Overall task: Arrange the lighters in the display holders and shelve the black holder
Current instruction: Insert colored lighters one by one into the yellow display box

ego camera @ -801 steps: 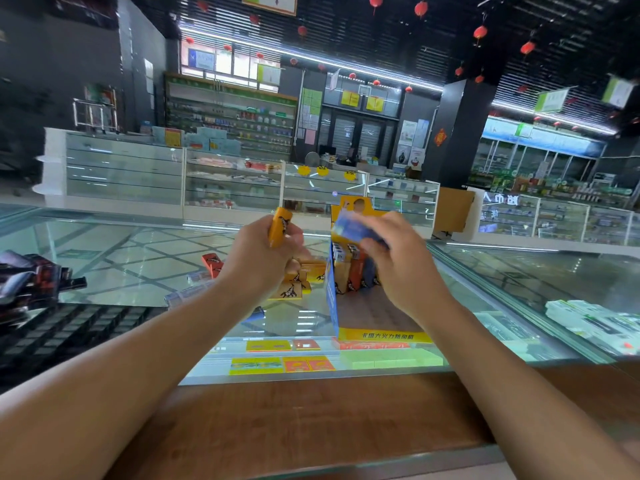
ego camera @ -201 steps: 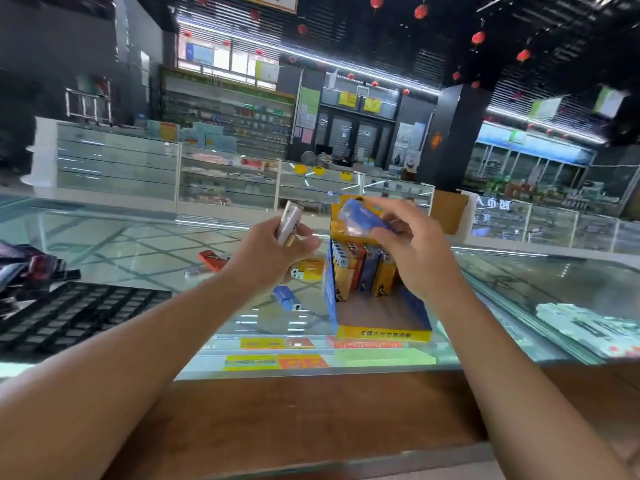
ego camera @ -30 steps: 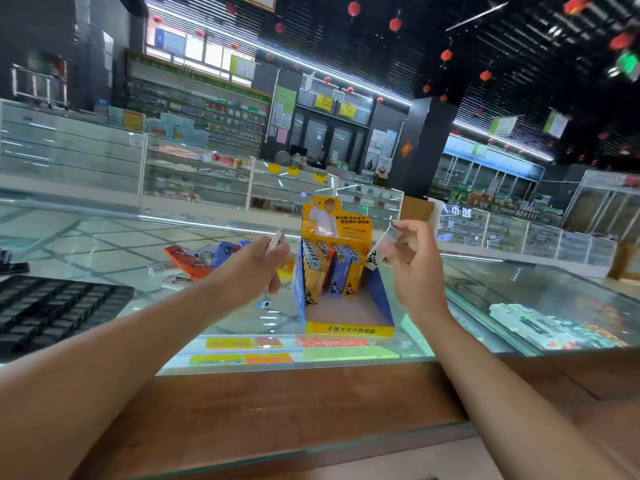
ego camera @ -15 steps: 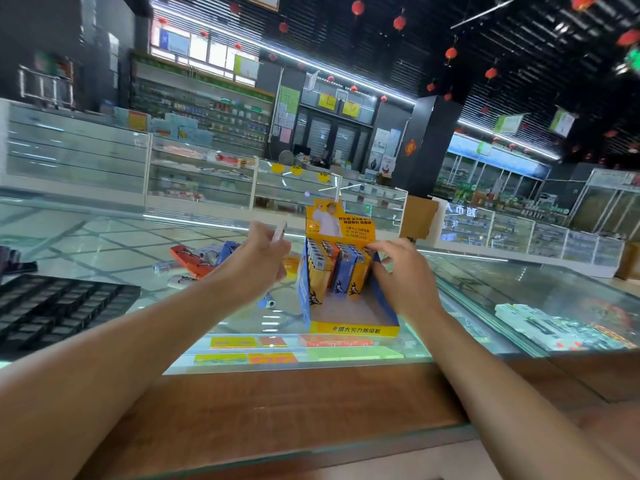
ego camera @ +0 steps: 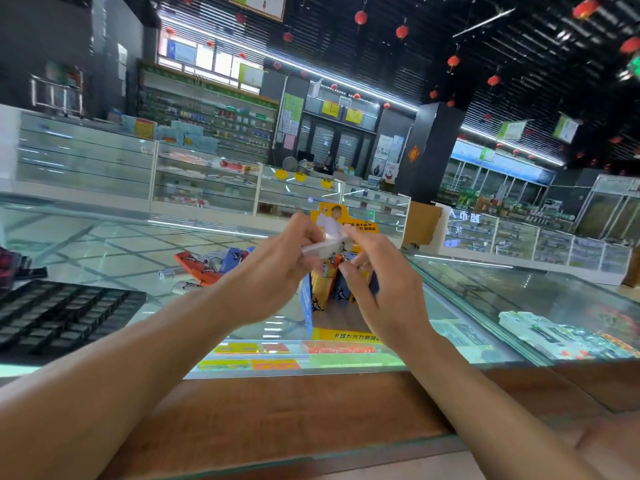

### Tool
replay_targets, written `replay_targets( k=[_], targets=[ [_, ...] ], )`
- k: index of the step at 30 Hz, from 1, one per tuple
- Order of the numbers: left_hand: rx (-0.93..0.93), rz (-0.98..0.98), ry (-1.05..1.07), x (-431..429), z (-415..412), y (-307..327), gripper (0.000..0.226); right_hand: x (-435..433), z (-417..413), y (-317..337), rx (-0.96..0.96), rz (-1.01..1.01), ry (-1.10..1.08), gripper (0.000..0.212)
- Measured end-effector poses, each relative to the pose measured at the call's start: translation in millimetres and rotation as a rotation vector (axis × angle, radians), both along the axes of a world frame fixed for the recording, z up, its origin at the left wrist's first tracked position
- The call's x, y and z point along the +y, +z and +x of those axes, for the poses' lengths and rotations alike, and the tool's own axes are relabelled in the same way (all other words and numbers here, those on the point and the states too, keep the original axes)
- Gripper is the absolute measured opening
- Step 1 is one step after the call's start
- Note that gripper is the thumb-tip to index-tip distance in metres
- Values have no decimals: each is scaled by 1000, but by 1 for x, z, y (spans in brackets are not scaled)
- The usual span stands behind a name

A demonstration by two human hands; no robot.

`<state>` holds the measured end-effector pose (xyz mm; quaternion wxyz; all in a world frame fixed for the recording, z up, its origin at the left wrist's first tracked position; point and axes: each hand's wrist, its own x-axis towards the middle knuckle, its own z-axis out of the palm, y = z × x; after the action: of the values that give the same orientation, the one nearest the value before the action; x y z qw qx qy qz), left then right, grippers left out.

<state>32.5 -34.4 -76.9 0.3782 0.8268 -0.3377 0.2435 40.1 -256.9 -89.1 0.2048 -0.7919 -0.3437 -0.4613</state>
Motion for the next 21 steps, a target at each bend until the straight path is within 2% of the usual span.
replay_targets(
  k=[4, 9, 12, 15, 17, 19, 21],
  targets=[
    [31, -34, 72, -1, -3, 3, 9, -9, 10, -3, -13, 26, 43, 27],
    [149, -377, 53, 2, -3, 7, 10, -10, 11, -2, 119, 187, 50, 14],
    [183, -448, 2, 5, -3, 8, 10, -9, 7, -3, 160, 139, 62, 17],
    [207, -422, -13, 2, -5, 7, 10, -2, 3, -4, 92, 24, 31, 27],
    [158, -384, 15, 1, -3, 7, 12, 0, 3, -2, 74, 18, 31, 30],
    [4, -234, 149, 9, 3, 6, 23, -5, 5, 2, 123, 131, 32, 28],
    [-180, 31, 404, 24, 13, 4, 33, -16, 9, 6, 202, 285, 38, 37]
  ],
)
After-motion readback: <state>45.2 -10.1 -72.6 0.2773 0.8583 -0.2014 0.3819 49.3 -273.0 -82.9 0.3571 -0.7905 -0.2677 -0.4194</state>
